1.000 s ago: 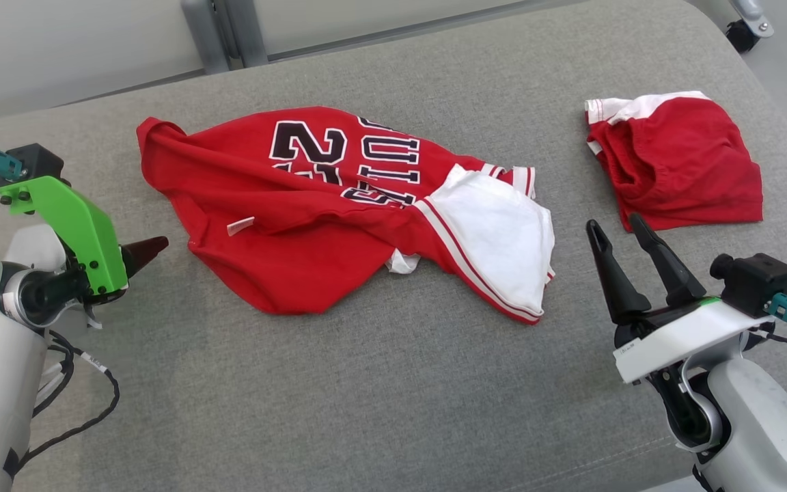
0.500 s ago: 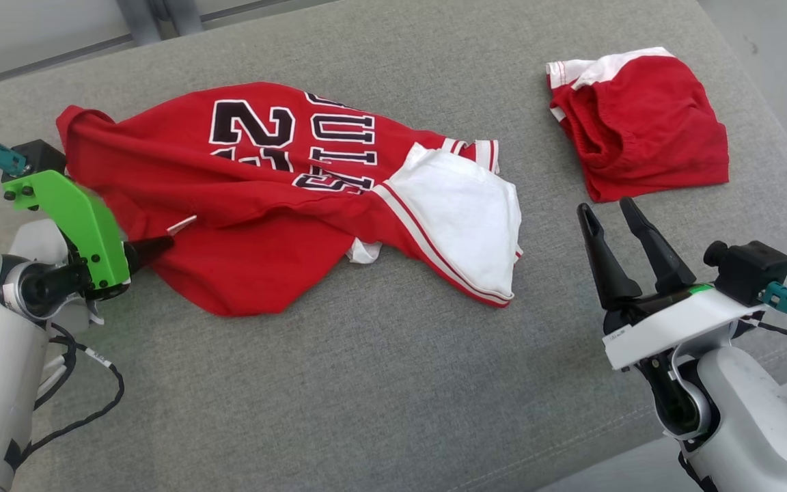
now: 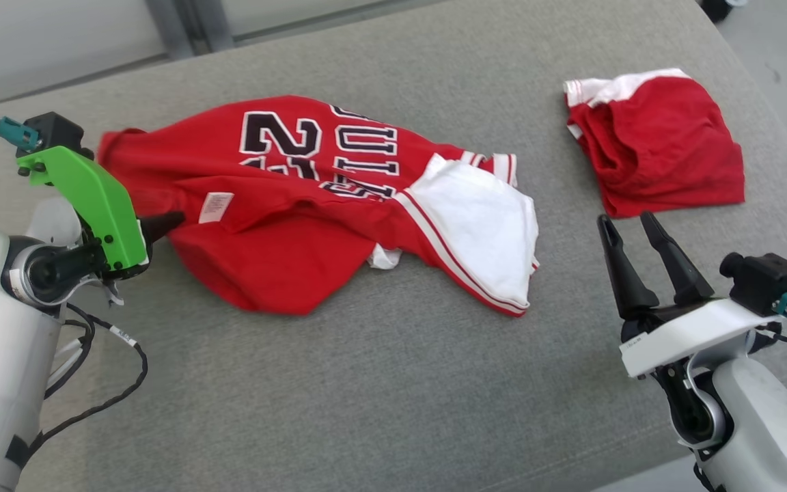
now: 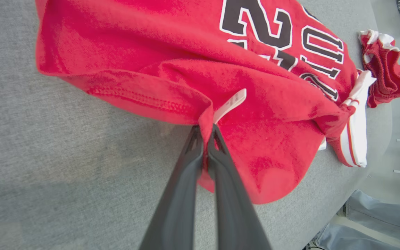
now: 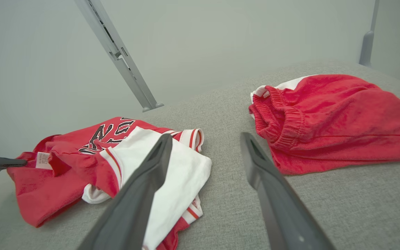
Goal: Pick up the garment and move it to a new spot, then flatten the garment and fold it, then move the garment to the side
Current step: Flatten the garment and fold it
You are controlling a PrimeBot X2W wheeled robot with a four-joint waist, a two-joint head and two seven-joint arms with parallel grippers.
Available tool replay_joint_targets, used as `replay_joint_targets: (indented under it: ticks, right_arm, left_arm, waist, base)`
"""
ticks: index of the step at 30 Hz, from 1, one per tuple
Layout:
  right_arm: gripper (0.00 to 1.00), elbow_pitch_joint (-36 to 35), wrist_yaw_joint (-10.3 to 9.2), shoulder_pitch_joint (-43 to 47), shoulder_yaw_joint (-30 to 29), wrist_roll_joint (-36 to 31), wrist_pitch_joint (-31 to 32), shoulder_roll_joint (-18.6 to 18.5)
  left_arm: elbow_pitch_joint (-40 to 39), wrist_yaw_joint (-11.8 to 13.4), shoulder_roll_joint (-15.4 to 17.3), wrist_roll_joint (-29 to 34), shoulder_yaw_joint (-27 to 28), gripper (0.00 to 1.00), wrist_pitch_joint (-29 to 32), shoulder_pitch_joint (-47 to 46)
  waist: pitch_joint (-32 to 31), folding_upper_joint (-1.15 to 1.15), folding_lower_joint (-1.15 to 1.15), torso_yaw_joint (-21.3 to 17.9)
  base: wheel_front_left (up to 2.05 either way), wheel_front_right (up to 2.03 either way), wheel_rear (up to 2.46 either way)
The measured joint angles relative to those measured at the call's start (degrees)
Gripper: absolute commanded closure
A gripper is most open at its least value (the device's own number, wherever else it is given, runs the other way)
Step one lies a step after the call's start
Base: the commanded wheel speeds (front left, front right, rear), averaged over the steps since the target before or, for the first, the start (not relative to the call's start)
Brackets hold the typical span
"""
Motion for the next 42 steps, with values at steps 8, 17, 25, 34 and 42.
replay_joint_targets:
  ticks: [8,17,25,34,42]
  right_arm:
    - [0.00,0.2,0.00,2.9,-0.8,0.1,0.0,-1.9]
    - [0.00,-0.6,0.00,5.2,-2.8,0.3,0.4,-2.9]
    - [0.00,-1.8,0.00,6.8,-3.3,0.5,1.8,-3.0]
    - [0.00,-2.7,0.00,7.2,-4.0,0.2,3.1,-3.4]
    - [0.00,-3.9,0.00,7.4,-4.9,-0.4,3.5,-3.4]
  left_arm:
    - [-15.1,0.0,4.0,-8.3,1.8,1.00,3.4,5.3]
    - [-34.3,0.6,9.4,-17.3,4.3,1.00,7.4,20.6]
    - [-41.8,0.8,11.1,-17.6,3.7,1.00,4.0,36.6]
    - [-35.7,0.2,7.6,-12.7,-0.6,0.00,-2.8,41.1]
    - [-39.2,0.0,11.9,-9.1,4.4,0.00,-10.8,40.5]
  waist:
    - [-4.1,0.00,0.00,5.0]
    - [-8.0,0.00,0.00,10.5]
    - [-10.0,0.00,0.00,12.9]
    - [-9.8,0.00,0.00,13.5]
    - [-10.2,0.00,0.00,13.6]
  base:
    - [0.00,0.00,0.00]
    - [0.00,0.00,0.00]
    - [0.00,0.00,0.00]
    - [0.00,0.00,0.00]
    - [0.00,0.00,0.00]
